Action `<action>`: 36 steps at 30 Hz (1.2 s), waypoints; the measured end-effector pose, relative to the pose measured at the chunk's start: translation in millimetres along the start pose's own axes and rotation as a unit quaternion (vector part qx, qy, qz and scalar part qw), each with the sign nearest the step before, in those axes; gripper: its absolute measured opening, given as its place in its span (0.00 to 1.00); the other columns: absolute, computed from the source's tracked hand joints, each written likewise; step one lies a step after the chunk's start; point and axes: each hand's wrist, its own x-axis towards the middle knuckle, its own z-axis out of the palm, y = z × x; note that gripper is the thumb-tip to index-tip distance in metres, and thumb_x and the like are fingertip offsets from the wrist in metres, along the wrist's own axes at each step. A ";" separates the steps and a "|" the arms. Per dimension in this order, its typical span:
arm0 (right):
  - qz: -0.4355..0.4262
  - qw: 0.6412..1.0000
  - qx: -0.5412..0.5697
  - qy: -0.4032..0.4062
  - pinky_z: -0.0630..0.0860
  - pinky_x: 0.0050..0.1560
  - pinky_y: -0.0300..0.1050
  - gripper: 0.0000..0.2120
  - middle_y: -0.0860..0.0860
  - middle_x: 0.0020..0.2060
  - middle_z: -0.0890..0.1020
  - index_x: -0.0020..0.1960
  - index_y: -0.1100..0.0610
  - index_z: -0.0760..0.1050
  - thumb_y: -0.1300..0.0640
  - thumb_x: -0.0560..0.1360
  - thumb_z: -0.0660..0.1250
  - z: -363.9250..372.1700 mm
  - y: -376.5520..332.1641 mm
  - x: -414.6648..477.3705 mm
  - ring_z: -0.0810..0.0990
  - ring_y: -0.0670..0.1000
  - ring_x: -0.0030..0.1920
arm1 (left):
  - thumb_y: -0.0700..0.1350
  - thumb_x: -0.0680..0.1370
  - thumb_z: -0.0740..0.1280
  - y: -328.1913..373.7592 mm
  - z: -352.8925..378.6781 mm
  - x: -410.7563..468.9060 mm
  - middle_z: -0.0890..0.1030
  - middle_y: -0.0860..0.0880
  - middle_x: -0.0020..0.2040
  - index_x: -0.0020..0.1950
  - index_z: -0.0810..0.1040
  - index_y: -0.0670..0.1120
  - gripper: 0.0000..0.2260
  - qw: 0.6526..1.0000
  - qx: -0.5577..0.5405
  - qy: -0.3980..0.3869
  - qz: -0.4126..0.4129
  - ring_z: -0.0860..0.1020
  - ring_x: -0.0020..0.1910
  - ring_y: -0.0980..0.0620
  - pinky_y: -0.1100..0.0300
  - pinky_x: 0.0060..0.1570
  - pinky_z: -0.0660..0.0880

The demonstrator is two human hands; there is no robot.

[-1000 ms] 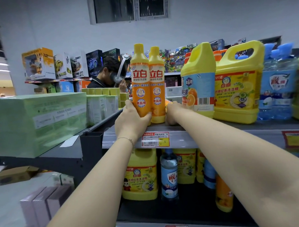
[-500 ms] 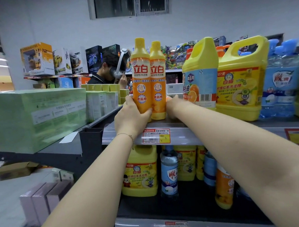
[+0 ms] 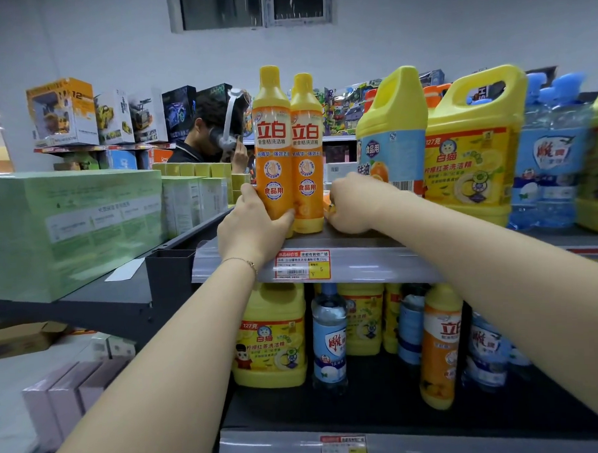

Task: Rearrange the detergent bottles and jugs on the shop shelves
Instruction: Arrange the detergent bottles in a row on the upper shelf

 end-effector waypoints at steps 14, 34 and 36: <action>0.063 0.985 -0.079 -0.137 0.71 0.65 0.58 0.29 0.58 0.68 0.69 0.75 0.55 0.60 0.45 0.77 0.59 -18.8 -11.6 11.3 0.70 0.61 0.66 | 0.64 0.74 0.65 -0.1 0.0 -1.4 0.78 0.47 0.60 0.64 0.65 0.47 0.28 1.000 -0.005 -0.003 -0.004 0.79 0.54 0.43 0.50 0.48 0.75; 0.170 0.957 0.214 0.098 0.67 0.33 0.43 0.16 0.52 0.36 0.74 0.37 0.55 0.68 0.43 0.72 0.65 14.4 2.8 -14.7 0.75 0.54 0.39 | 0.64 0.74 0.64 0.4 0.8 -2.0 0.78 0.46 0.60 0.63 0.64 0.47 0.27 1.000 0.006 -0.002 -0.007 0.79 0.53 0.43 0.49 0.47 0.77; 0.178 0.952 0.213 0.129 0.67 0.36 0.44 0.17 0.53 0.39 0.74 0.43 0.57 0.71 0.41 0.73 0.64 16.3 1.6 -20.1 0.74 0.56 0.42 | 0.63 0.75 0.64 1.0 0.3 -2.4 0.78 0.46 0.60 0.63 0.64 0.47 0.26 1.000 0.006 -0.003 -0.007 0.79 0.54 0.43 0.49 0.48 0.76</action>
